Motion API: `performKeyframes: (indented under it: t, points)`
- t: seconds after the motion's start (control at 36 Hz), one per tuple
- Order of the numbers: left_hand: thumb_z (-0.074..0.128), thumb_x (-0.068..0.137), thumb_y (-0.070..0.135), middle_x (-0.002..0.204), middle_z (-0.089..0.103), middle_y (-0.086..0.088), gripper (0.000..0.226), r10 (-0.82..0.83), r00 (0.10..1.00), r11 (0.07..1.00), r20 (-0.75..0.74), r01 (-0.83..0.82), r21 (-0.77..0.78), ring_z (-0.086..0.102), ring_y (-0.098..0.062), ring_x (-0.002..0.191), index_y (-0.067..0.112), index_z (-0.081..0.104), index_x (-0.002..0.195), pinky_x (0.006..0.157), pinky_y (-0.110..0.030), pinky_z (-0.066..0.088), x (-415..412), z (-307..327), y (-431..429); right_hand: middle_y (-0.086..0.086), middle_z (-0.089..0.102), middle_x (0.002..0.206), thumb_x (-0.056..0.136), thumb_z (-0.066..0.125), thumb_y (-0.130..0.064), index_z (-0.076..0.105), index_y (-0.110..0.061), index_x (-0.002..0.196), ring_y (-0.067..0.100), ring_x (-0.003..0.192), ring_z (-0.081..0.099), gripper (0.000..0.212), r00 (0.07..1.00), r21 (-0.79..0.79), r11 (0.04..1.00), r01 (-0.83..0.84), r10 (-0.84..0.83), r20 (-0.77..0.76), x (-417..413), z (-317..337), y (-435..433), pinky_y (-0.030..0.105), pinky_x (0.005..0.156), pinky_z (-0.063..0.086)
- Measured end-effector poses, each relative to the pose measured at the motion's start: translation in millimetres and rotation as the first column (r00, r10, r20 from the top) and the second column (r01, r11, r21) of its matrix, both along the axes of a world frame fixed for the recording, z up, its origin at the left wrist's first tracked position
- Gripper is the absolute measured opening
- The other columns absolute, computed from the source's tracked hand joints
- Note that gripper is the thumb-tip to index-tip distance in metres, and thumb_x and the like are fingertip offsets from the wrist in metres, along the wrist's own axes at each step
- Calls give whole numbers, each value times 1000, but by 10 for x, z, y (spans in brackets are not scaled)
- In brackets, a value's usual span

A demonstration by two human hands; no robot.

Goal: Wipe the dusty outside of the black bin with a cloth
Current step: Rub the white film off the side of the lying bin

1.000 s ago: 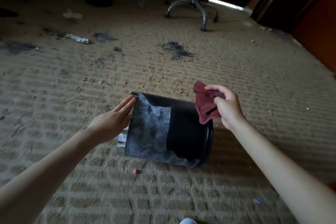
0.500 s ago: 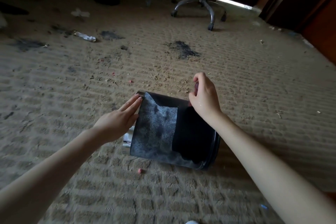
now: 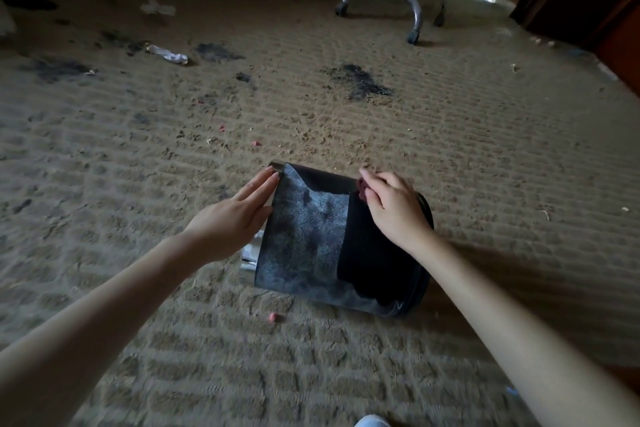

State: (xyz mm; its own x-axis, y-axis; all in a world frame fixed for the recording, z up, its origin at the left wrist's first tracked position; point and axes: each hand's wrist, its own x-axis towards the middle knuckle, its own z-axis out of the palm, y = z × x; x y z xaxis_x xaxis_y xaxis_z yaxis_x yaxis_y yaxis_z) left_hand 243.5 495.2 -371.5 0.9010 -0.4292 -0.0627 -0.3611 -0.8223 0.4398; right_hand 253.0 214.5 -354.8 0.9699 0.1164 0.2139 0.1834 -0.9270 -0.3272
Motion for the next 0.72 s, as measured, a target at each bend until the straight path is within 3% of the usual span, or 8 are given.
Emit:
performKeyframes:
  t: [0.06, 0.14, 0.22, 0.36, 0.42, 0.56, 0.64, 0.72]
  points:
    - [18, 97, 46, 147, -18, 33, 55, -2, 1000, 1000, 0, 2, -8, 48, -16, 125, 41, -6, 146, 86, -41, 52, -3, -5, -6, 12, 59, 114, 90, 57, -12, 50, -11, 133, 30, 105, 51, 43, 999, 108, 993, 36, -40, 30, 22, 51, 16, 32, 86, 39]
    - [16, 96, 48, 145, -19, 34, 55, -7, 1000, 1000, 3, 7, -3, 45, -15, 127, 42, -7, 145, 86, -41, 52, 11, -3, -8, 11, 61, 102, 83, 66, -10, 57, -7, 110, 26, 97, 54, 29, 995, 226, 970, 88, -94, 17, 159, 152, 93, 22, 73, 32]
    - [15, 96, 48, 143, -21, 37, 54, -9, 1000, 1000, 1, 9, 18, 46, -15, 126, 44, -9, 144, 84, -41, 53, 16, 14, -15, 9, 59, 104, 87, 62, -12, 67, -10, 101, 29, 104, 50, 16, 998, 119, 992, 52, -47, -44, 264, 118, 153, 22, 79, 29]
    - [10, 95, 50, 142, -24, 34, 54, -8, 1000, 996, 13, 7, 88, 51, -18, 121, 45, -16, 142, 69, -37, 56, 6, 64, -23, 11, 58, 111, 93, 50, -6, 67, -8, 113, 31, 108, 43, 26, 998, -12, 999, -52, 52, -28, 143, 92, 158, 20, 86, 24]
    - [9, 95, 49, 142, -25, 33, 54, -3, 1000, 994, 12, 1, 107, 51, -18, 122, 44, -17, 142, 66, -34, 56, -11, 94, -32, 13, 60, 105, 90, 52, -1, 68, -5, 109, 33, 103, 45, 26, 997, -48, 996, -80, 81, 18, 52, 107, 166, 20, 85, 24]
    - [11, 97, 47, 143, -25, 31, 54, 16, 1000, 992, 19, -18, 123, 54, -18, 117, 42, -16, 143, 55, -26, 46, -80, 109, -39, 14, 62, 90, 76, 63, 10, 71, 0, 96, 37, 82, 53, 24, 975, -40, 991, -131, 136, 177, -259, 13, 197, 33, 81, 38]
    - [12, 97, 47, 142, -25, 31, 54, 26, 999, 993, 27, -29, 116, 54, -17, 116, 41, -14, 144, 55, -25, 41, -86, 104, -42, 13, 62, 93, 77, 59, 8, 71, 0, 99, 31, 86, 50, 26, 950, -34, 981, -193, 196, 242, -484, -39, 196, 30, 84, 37]
    - [13, 97, 48, 142, -24, 32, 55, 14, 1000, 996, 22, -16, 91, 51, -17, 121, 41, -13, 144, 64, -28, 48, -59, 88, -38, 13, 62, 96, 83, 50, 1, 70, -1, 102, 26, 91, 45, 27, 936, -78, 966, -248, 259, 239, -645, -114, 184, 35, 84, 43]
